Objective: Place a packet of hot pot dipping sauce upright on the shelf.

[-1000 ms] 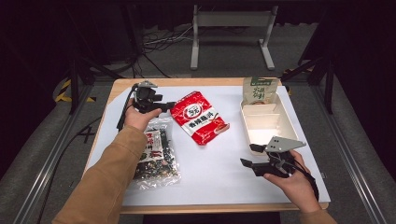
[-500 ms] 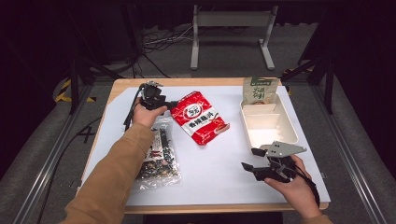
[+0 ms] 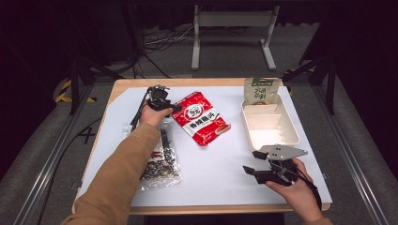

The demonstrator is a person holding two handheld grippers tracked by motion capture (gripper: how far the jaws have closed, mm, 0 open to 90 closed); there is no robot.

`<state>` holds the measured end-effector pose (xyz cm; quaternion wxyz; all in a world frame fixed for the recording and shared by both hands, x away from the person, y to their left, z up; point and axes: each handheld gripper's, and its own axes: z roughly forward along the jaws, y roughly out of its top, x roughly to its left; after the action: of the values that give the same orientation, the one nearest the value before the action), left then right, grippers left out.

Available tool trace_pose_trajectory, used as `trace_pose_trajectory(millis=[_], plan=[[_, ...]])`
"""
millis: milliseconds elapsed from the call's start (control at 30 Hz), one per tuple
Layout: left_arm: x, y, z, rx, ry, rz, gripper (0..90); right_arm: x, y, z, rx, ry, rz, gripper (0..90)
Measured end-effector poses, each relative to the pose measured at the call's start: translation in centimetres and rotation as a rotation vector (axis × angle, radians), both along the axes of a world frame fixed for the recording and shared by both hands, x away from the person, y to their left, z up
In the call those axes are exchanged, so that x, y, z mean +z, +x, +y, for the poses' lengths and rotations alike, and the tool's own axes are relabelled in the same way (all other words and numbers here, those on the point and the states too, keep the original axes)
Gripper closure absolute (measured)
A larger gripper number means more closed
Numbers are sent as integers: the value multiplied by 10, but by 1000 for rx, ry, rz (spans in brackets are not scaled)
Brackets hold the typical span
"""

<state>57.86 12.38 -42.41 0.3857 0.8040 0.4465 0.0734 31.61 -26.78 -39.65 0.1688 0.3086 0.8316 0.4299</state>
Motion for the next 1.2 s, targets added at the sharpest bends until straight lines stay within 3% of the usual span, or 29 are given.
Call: trace_pose_trajectory(millis=[167,400,500,733,900,1100,1167,1200], plan=[[-4,2,1,-2,5,24,299,-2,0,1,2,-4,4,348],[-3,0,-4,-37,-39,43,354,-2,0,2,1,-5,4,341],[2,-4,-8,-55,-35,24,341,-3,0,3,2,-9,3,341],[9,-11,-16,-106,-72,0,363,-5,0,4,1,-5,-2,335],[8,-12,-20,-124,-60,0,378,-6,1,4,7,-6,3,371],[0,-9,-24,-130,-43,45,411,-5,1,4,40,-20,18,452],[-1,-9,-25,-135,-24,46,412,-5,1,4,46,-26,13,456],[-2,-9,-27,-136,10,45,422,-5,1,4,53,-28,10,457]])
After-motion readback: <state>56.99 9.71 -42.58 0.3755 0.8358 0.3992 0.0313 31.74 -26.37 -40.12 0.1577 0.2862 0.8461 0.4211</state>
